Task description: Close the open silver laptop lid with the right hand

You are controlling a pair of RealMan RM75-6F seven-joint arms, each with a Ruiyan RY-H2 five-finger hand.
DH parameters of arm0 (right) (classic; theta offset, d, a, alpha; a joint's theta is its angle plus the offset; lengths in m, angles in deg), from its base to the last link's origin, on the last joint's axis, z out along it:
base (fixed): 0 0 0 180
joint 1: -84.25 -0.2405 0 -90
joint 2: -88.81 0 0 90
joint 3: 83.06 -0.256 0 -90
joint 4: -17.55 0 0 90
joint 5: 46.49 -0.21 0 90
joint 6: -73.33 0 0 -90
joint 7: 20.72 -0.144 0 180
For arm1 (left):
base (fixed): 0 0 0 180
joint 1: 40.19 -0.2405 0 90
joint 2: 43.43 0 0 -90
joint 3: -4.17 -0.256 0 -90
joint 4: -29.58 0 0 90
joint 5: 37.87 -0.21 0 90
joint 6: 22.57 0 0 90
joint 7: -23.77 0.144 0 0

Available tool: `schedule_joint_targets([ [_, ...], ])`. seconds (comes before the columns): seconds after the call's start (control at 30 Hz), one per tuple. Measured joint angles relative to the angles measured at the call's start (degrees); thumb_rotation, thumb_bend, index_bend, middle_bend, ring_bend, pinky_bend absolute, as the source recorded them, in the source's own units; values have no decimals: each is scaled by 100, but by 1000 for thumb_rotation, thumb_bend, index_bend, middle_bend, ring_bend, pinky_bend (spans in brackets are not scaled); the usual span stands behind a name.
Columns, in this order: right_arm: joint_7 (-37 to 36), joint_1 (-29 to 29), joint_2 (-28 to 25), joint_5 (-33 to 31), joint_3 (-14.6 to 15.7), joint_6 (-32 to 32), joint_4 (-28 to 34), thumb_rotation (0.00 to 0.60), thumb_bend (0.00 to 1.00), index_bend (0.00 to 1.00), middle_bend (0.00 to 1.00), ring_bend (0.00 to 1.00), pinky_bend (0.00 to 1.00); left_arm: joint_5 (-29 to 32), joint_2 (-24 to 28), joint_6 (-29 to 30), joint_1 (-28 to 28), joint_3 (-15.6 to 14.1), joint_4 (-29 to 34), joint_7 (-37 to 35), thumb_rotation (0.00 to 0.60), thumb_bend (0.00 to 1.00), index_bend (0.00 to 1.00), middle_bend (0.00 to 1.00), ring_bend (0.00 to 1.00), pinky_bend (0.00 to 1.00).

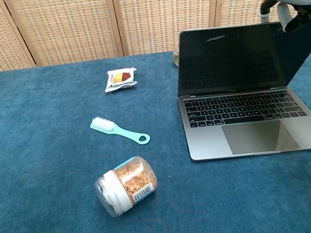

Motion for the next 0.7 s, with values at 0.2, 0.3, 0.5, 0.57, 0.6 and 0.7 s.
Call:
schedule_joint_targets([
  [0.2, 40, 187, -90, 101, 154, 250, 310, 600, 1000, 389, 195, 67, 154, 46, 2, -29, 10, 15, -11, -10, 600, 16, 0, 0, 0, 0],
  [0.3, 4, 281, -93, 144, 233, 286, 325, 600, 1000, 389, 195, 67, 154, 0, 10, 52, -10, 15, 7, -14, 600, 16, 0, 0, 0, 0],
  [0.5, -138, 452, -65, 293, 393, 306, 314, 600, 1000, 389, 195, 67, 154, -61, 22, 133, -42, 5, 23, -26, 600, 17, 0, 0, 0, 0],
  [0.57, -211, 515, -44, 387, 448, 311, 296, 600, 1000, 389, 195, 67, 154, -78, 25, 146, -46, -1, 37, -15, 600, 17, 0, 0, 0, 0],
  [0.6, -274, 566, -25, 462, 488, 314, 276, 600, 1000, 389, 195, 67, 154, -89, 27, 155, -49, -4, 42, -9, 600, 17, 0, 0, 0, 0],
  [0.7, -413, 690, 27, 607, 584, 311, 209, 600, 1000, 389, 195, 67, 154, -113, 31, 188, -60, -10, 63, 6, 600, 16, 0, 0, 0, 0],
])
